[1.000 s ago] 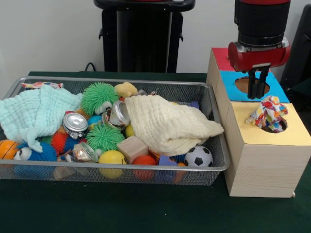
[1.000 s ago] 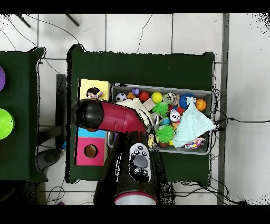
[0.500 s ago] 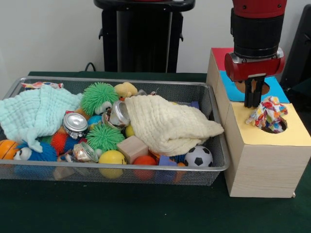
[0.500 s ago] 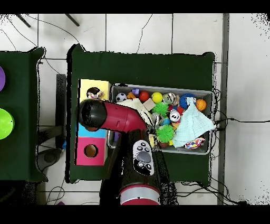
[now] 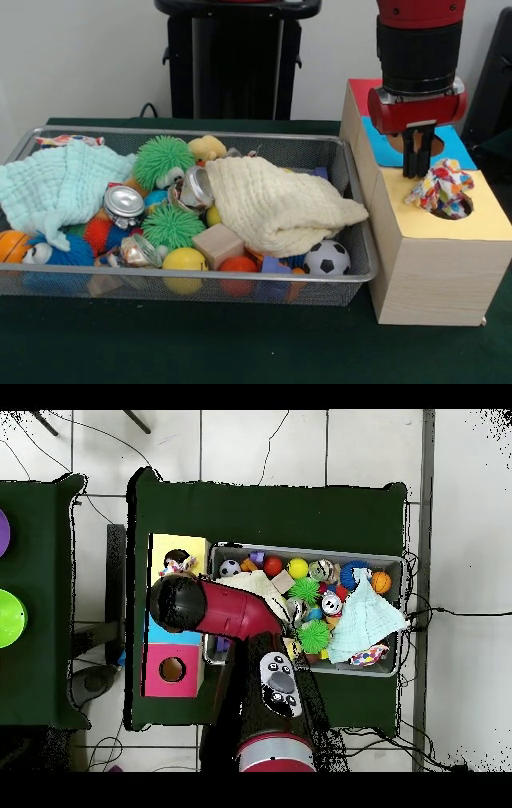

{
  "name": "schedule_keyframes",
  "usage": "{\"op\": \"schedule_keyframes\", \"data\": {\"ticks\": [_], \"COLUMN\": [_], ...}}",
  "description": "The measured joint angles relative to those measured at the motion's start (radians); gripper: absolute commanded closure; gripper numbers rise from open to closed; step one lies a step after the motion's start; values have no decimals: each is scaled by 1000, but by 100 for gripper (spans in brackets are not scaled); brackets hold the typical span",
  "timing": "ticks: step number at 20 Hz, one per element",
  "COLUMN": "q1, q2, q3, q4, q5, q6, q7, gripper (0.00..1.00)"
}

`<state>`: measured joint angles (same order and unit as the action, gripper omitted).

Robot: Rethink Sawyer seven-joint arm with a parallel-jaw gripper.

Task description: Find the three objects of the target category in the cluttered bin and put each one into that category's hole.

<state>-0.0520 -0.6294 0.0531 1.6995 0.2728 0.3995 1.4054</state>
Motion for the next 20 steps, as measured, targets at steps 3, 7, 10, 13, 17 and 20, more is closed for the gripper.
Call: {"op": "schedule_keyframes", "data": {"ticks": [3, 7, 10, 13, 17, 20], "q1": [-7, -6, -1, 9, 20, 36], "q2": [-4, -11, -24, -47, -60, -74], "q3": [9, 12, 12, 11, 10, 9], "q4": [9, 10, 10, 9, 9, 9], "q5": [0, 0, 0, 0, 0, 0], "q6": [-16, -23, -23, -23, -23, -22], "q7": [0, 0, 0, 0, 0, 0], "gripper": [100, 100, 100, 100, 100, 100]}}
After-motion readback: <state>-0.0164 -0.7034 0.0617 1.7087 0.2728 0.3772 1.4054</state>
